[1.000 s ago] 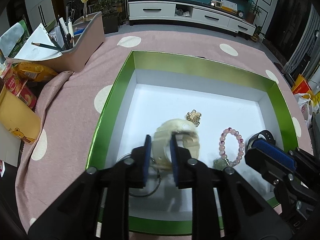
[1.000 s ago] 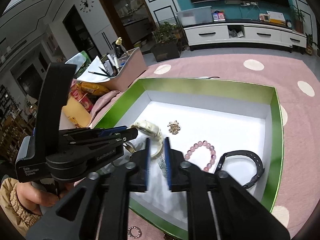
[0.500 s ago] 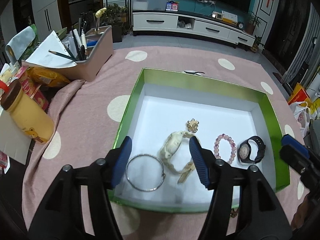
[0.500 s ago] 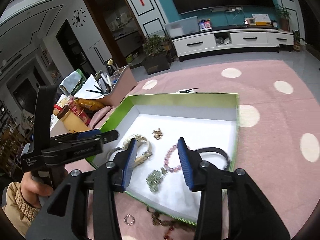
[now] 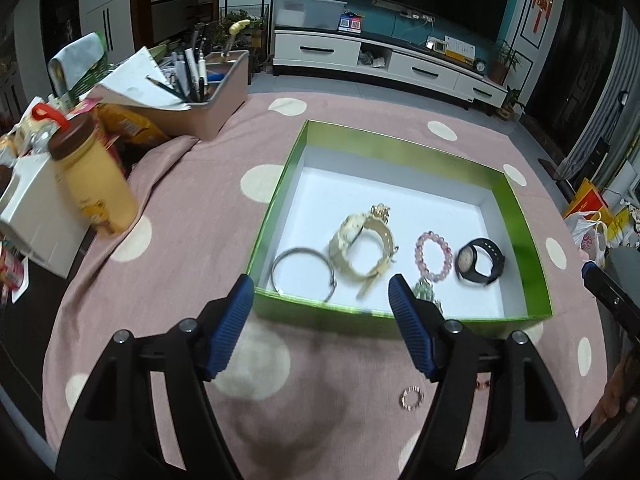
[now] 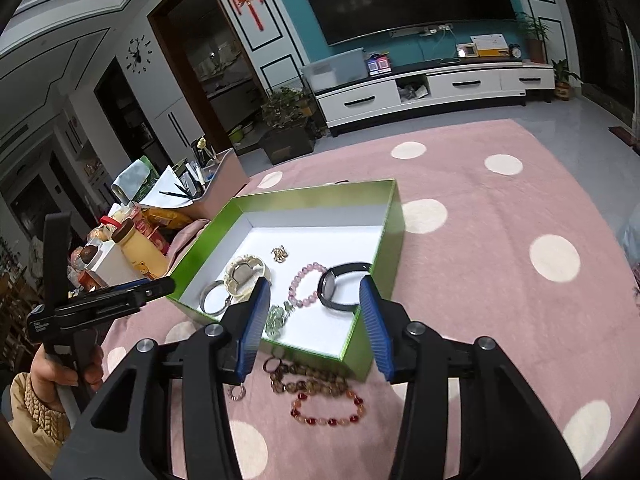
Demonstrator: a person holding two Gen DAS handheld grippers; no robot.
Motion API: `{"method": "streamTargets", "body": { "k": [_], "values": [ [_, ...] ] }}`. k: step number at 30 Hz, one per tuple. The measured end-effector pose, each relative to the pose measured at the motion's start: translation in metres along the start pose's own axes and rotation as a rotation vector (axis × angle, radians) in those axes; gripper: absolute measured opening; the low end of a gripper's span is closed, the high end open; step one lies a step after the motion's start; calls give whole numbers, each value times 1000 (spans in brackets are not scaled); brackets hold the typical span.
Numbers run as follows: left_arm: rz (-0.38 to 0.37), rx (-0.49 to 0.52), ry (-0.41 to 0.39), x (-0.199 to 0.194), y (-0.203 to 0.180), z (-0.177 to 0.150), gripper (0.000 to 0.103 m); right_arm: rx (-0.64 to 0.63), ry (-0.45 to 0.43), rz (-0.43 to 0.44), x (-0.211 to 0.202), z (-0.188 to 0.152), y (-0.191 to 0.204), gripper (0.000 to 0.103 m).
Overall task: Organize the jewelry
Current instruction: 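Move both open tools out of the box toward the remaining jewelry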
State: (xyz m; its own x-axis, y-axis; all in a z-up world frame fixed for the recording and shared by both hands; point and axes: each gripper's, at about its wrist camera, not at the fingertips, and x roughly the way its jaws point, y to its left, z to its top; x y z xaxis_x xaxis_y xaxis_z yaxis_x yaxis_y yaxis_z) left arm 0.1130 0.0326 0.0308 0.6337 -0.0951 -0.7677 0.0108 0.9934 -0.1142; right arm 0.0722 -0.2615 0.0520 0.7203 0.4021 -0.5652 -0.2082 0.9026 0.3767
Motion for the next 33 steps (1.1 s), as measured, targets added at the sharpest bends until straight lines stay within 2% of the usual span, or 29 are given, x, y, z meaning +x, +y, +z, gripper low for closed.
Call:
{"method": "streamTargets", "body": {
  "k": [10, 20, 28, 33],
  "values": [
    [-19, -8, 23, -19, 1, -39, 71, 19, 35, -20, -14, -28, -5, 47],
    [-52, 40, 89, -6, -18, -79, 71, 12, 130, -54, -8, -70, -11, 47],
    [-62, 104, 110, 11, -40, -96, 71, -25, 192, -76, 13, -91, -9, 47],
    [-61, 139, 115, 23, -53, -102, 70, -43, 204, -97, 27, -94, -8, 37]
  ]
}}
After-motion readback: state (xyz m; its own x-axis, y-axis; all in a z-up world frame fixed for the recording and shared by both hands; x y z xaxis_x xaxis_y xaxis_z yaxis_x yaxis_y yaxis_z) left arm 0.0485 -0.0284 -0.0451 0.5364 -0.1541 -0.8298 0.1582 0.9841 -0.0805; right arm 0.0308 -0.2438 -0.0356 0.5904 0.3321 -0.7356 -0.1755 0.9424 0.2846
